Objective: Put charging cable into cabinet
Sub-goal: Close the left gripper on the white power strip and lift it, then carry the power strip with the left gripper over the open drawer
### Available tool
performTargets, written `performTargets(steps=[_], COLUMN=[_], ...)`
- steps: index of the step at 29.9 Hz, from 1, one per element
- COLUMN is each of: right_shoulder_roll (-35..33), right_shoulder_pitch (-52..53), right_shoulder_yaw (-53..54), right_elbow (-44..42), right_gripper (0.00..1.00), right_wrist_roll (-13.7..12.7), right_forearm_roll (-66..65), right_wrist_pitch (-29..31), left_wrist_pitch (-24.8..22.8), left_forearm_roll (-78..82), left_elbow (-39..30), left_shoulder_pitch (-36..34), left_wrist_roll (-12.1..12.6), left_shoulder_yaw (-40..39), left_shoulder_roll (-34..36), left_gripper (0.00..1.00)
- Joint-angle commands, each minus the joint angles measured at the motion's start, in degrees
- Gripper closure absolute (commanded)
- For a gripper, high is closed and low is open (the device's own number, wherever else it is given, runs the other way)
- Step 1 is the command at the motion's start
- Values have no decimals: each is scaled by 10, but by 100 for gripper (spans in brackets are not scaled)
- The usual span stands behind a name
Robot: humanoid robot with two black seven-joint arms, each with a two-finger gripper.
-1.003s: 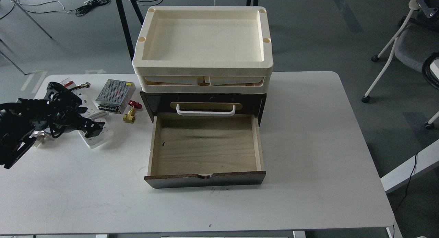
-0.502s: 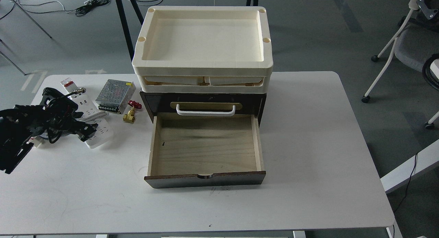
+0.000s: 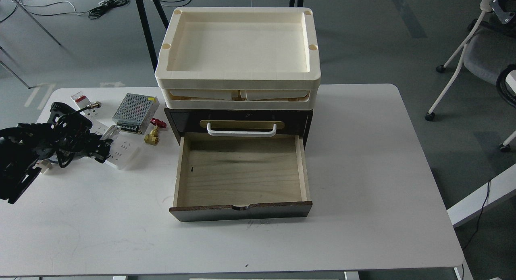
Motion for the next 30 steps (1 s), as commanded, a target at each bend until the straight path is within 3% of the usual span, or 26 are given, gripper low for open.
performTargets(steps=[1, 6, 14, 30], right_shoulder_roll=[1, 2, 2, 1], right_shoulder_pitch=[0, -2, -4, -3], right_shoulder_yaw=[-1, -1, 2, 8], right_elbow=[0, 0, 0, -2], right_gripper=[0, 0, 0, 0], right_wrist_roll=[0, 0, 0, 0], right_forearm_roll=[0, 0, 0, 0], right_wrist_pitch=[0, 0, -1, -1], left_wrist_pitch=[6, 70, 54, 25], left_forearm_roll=[-1, -6, -30, -111], left_elbow=[-1, -2, 1, -8], left_shoulder_pitch=[1, -3, -26, -37], left_wrist_roll=[0, 0, 0, 0], left_shoulder_yaw=[0, 0, 0, -8], left_shoulder_roll=[1, 1, 15, 157], left_gripper=[100, 100, 100, 100])
